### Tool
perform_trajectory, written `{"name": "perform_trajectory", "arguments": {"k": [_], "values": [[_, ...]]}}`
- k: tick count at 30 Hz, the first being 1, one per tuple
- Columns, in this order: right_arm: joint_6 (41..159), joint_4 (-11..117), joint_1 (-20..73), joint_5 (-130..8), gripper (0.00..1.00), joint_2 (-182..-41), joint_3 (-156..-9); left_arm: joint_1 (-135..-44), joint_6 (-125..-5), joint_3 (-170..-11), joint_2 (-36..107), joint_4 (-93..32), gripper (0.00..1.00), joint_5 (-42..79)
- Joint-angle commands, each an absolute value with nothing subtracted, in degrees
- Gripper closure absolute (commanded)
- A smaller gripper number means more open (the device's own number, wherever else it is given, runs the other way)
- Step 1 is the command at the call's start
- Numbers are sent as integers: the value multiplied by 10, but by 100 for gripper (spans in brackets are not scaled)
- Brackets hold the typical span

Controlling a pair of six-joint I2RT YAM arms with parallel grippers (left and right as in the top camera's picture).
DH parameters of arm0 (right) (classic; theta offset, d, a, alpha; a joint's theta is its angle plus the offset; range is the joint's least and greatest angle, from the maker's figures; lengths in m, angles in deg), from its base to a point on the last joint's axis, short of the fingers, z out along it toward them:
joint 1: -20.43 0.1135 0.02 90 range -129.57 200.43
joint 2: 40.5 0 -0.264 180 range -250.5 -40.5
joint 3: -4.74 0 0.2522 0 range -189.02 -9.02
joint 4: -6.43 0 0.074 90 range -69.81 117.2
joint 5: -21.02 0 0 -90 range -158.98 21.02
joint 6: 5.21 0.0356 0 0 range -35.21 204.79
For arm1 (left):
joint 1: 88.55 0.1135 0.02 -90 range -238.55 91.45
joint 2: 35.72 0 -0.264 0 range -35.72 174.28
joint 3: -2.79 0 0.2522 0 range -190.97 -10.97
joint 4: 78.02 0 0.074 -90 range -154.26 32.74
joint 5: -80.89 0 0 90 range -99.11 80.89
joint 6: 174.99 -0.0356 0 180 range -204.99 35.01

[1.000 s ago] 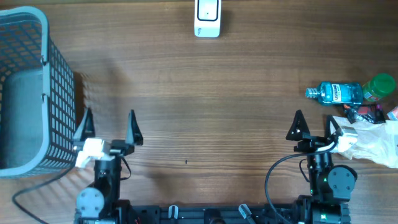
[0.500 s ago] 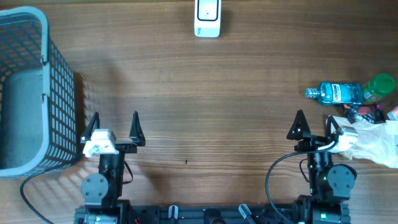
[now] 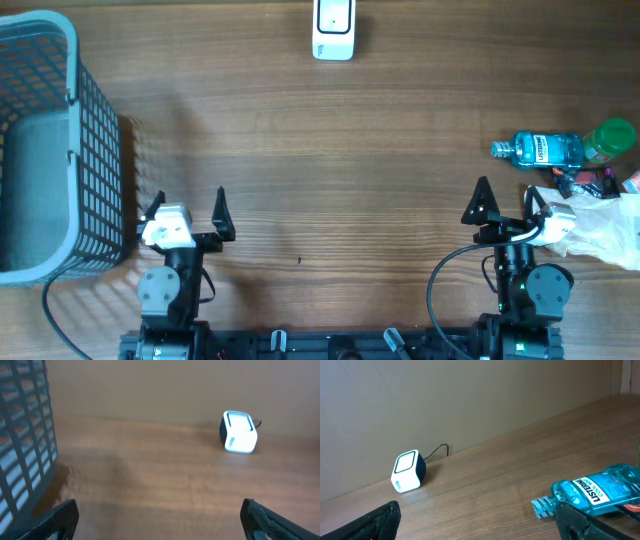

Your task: Scan the item barcode

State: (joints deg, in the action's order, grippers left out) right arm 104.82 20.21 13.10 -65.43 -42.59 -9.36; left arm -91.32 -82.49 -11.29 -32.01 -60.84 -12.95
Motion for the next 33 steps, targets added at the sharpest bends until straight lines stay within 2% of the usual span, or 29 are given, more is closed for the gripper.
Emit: {"name": "perform_trajectory", "arguments": {"k": [1,25,33], "values": [[1043,201,129,-664,0,-428,-93,-917,-820,-113,-322,-605,0,-137],[1044,201,148,-664,0,-407,-93,-917,-819,-113,-315,-605,0,-137],[1044,201,148,-664,0,-406,-93,-892,-819,-113,-355,-605,0,-137]]}}
